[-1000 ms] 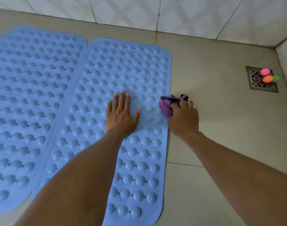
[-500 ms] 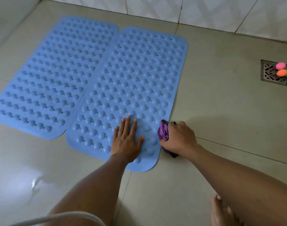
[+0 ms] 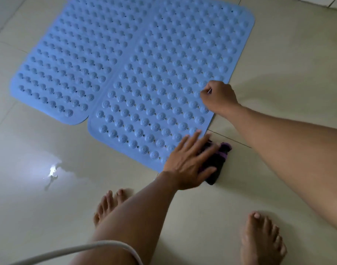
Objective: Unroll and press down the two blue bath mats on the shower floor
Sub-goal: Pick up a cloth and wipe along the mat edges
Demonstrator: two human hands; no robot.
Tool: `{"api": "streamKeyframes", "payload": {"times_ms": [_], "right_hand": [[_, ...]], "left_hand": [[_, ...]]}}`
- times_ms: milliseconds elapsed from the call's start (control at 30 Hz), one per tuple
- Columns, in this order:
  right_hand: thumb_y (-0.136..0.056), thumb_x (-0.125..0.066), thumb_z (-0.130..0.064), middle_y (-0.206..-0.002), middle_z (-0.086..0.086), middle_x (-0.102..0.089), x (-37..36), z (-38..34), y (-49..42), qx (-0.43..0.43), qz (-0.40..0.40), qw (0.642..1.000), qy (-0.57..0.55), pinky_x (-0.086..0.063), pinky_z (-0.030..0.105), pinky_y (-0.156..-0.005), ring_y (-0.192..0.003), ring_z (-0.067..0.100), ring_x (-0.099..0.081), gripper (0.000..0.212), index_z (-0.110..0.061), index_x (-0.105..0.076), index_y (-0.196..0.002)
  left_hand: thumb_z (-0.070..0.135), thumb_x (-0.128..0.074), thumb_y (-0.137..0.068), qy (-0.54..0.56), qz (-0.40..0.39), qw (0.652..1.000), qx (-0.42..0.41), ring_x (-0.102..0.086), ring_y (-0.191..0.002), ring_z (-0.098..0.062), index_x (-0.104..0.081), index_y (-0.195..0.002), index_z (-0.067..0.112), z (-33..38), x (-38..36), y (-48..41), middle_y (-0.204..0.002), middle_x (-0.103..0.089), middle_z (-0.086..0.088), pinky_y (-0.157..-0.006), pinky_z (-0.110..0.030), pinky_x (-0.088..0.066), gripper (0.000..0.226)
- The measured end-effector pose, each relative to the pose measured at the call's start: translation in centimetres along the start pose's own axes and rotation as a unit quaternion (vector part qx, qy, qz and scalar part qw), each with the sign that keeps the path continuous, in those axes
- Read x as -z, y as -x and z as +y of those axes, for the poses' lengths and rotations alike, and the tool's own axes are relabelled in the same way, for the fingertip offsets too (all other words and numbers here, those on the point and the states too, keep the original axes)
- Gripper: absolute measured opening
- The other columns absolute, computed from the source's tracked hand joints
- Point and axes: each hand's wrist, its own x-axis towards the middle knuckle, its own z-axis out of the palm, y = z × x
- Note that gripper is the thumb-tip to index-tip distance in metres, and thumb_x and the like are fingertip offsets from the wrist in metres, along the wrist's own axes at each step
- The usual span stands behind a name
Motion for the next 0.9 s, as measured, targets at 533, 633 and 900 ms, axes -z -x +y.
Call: {"api": "streamKeyframes", "payload": {"times_ms": [533, 633, 900], "right_hand": [[-0.101, -0.042, -0.034, -0.167, 0.019, -0.019, -12.5, -1.8, 4.5, 0.096, 0.060, 0.984, 0.137, -0.012, 0.059, -0.122, -0.155, 0.039, -0.012, 0.059, -0.013, -0.034, -0.156], [-0.103, -0.039, -0.039, -0.167, 0.019, -0.018, -12.5, -0.9, 4.7, 0.118, 0.066, 0.981, 0.137, -0.011, 0.058, -0.123, -0.156, 0.038, -0.010, 0.061, -0.015, -0.030, -0.158], [-0.101, -0.039, -0.042, -0.166, 0.020, -0.022, -12.8, -0.5, 4.5, 0.127, 0.098, 0.977, 0.138, -0.014, 0.059, -0.122, -0.155, 0.038, -0.015, 0.061, -0.015, -0.035, -0.156]], "left_hand": [[0.028, -0.056, -0.094, -0.082, 0.039, 0.992, 0.092, -0.042, -0.145, -0.032, -0.061, -0.140, 0.022, -2.0, -1.2, 16.1, -0.159, -0.043, -0.001, -0.116, -0.048, -0.039, 0.047], [0.030, -0.056, -0.096, -0.099, 0.043, 0.986, 0.128, -0.042, -0.145, -0.030, -0.061, -0.140, 0.024, -3.4, -0.7, 17.0, -0.159, -0.042, 0.001, -0.117, -0.047, -0.039, 0.045], [0.036, -0.048, -0.096, -0.121, 0.038, 0.960, 0.250, -0.046, -0.142, -0.034, -0.057, -0.144, 0.018, -8.2, 1.4, 17.6, -0.159, -0.042, -0.005, -0.111, -0.051, -0.044, 0.052]]}}
